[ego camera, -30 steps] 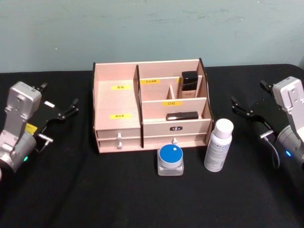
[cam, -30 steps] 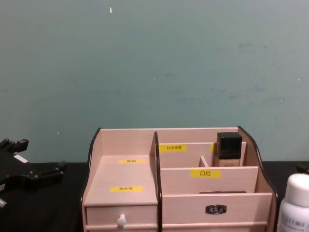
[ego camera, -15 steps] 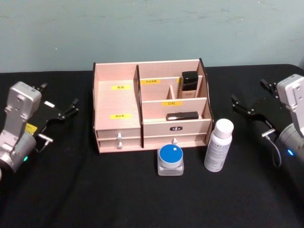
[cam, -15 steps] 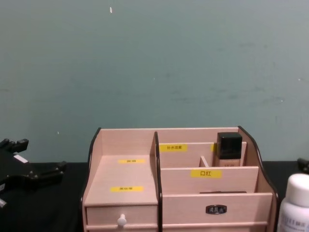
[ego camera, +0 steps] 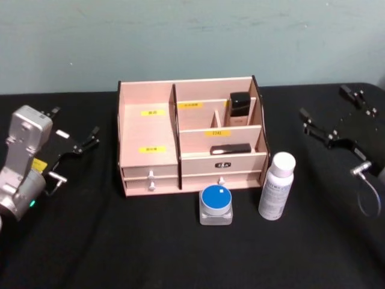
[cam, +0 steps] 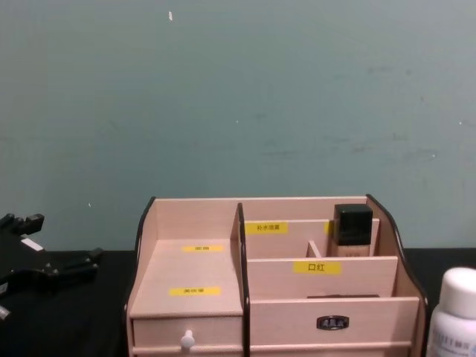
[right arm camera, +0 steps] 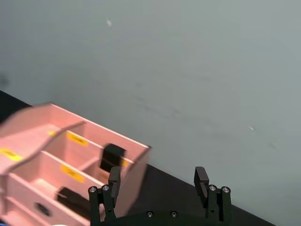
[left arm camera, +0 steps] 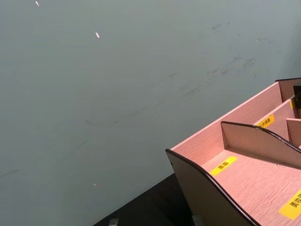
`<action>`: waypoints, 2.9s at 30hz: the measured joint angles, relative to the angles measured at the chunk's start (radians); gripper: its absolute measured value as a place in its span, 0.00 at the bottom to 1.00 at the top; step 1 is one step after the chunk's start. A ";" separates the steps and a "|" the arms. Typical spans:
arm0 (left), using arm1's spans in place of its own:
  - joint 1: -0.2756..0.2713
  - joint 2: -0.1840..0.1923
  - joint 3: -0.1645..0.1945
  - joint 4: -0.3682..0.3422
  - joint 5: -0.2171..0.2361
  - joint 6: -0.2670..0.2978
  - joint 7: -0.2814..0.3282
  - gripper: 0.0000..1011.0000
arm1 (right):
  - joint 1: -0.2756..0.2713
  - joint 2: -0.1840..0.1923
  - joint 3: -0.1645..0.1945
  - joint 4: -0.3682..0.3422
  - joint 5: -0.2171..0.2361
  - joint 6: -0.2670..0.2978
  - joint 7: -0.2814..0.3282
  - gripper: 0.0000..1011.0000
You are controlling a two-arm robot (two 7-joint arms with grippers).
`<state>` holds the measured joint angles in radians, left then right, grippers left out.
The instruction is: Pick up the facial cleanser and watermelon frost from the table and place them into the tiered storage box.
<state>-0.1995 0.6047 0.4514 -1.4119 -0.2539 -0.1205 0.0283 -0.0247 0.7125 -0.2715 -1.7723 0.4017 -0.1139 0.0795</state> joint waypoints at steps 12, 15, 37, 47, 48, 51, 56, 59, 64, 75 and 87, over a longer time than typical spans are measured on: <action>0.000 0.000 0.000 0.000 0.000 0.000 0.000 1.00 | -0.188 0.060 0.074 -0.213 0.119 0.065 0.080 0.99; 0.000 0.000 0.000 0.000 0.000 0.000 0.000 1.00 | -0.220 0.073 0.081 -0.239 0.124 0.107 0.080 0.99; 0.000 0.000 0.000 0.000 0.000 0.000 0.000 1.00 | -0.182 0.020 0.029 -0.123 0.120 0.289 0.139 0.99; 0.000 0.000 0.000 0.000 0.000 0.000 0.000 1.00 | -0.127 -0.029 0.012 -0.050 0.105 0.285 0.194 0.99; 0.000 0.000 0.000 0.000 0.000 0.000 0.000 1.00 | -0.122 -0.033 0.010 -0.045 0.103 0.284 0.199 0.99; 0.000 0.000 0.000 0.000 0.000 0.000 0.000 1.00 | -0.095 -0.053 0.003 -0.018 0.095 0.281 0.223 0.99; 0.000 0.000 0.000 0.000 0.000 0.000 0.000 1.00 | -0.067 -0.076 -0.005 0.010 0.082 0.283 0.243 0.99; 0.000 0.000 0.000 0.000 0.000 0.000 0.000 1.00 | -0.053 -0.089 -0.009 0.026 0.076 0.284 0.255 0.99; 0.000 0.000 0.000 0.000 0.000 0.000 0.000 1.00 | -0.033 -0.107 -0.015 0.050 0.066 0.288 0.274 0.99; 0.000 0.000 0.000 0.000 0.000 0.000 0.000 1.00 | -0.015 -0.116 -0.023 0.069 0.052 0.290 0.287 0.99; 0.000 0.000 0.000 0.000 0.000 0.000 0.000 1.00 | -0.018 -0.115 -0.021 0.065 0.054 0.289 0.285 0.86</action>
<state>-0.1996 0.6047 0.4514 -1.4120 -0.2539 -0.1205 0.0283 -0.0428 0.5975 -0.2929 -1.7069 0.4560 0.1754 0.3644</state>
